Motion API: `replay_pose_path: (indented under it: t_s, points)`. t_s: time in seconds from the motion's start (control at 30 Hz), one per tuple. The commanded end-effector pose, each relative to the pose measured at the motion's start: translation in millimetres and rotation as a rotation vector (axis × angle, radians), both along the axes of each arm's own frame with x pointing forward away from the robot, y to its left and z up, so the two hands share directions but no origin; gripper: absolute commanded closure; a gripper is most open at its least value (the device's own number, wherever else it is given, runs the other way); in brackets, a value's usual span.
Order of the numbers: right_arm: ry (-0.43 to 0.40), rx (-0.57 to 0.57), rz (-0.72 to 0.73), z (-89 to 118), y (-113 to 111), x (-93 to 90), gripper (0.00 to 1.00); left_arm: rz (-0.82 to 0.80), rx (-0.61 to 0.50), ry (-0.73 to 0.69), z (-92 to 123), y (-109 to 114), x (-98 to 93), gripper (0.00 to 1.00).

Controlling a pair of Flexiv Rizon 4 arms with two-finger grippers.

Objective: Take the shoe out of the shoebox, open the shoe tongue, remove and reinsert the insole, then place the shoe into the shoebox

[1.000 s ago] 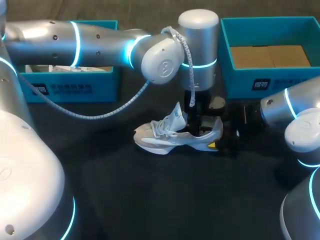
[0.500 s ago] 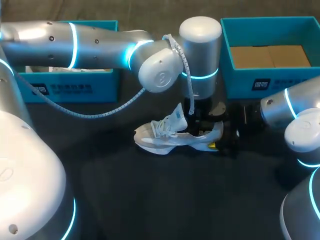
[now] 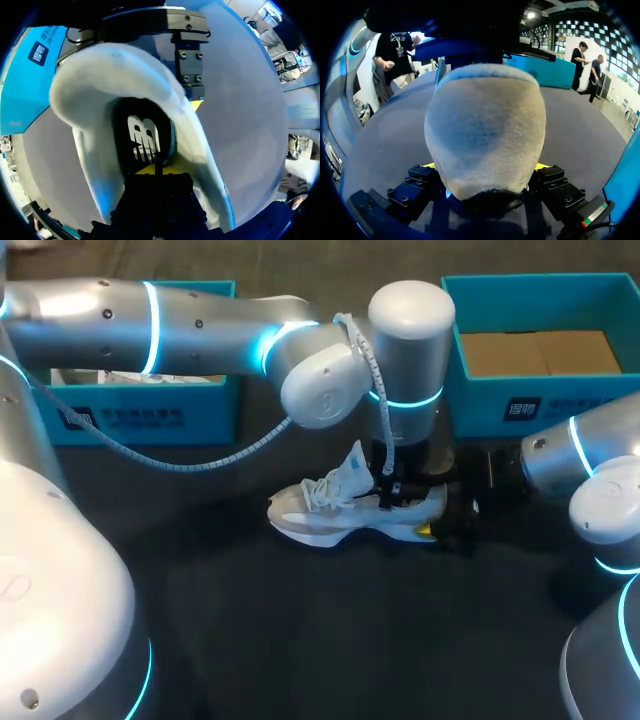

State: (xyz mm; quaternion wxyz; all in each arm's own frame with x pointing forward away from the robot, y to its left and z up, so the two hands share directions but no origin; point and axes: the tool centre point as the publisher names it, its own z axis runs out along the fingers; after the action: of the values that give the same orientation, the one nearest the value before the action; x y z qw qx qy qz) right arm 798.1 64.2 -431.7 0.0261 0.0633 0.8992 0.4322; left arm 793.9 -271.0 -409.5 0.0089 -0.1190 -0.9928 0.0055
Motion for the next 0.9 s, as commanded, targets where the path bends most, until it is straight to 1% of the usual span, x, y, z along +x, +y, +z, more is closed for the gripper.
replay_pose_path:
  t_s: [0.03,0.2,0.3,0.6,0.77,0.9]
  points:
    - [0.0,-0.004,-0.001,-6,3,-2.4,1.0,0.012,-0.02,-0.023,-15,6,8.4,1.0]
    - [0.0,-0.004,-0.001,-6,3,-2.4,1.0,0.034,-0.063,-0.025,2,13,12.9,1.0]
    - [0.0,-0.004,-0.001,-6,3,-2.4,1.0,0.044,-0.069,-0.014,11,16,14.3,1.0]
    - [0.0,-0.004,-0.001,-6,3,-2.4,1.0,0.079,-0.08,0.039,29,28,21.5,1.0]
    - [0.0,-0.004,-0.001,-6,3,-2.4,1.0,0.084,-0.124,0.079,42,33,21.8,1.0]
    - [0.0,-0.004,-0.001,-6,3,-2.4,1.0,0.064,-0.174,0.114,54,34,18.2,1.0]
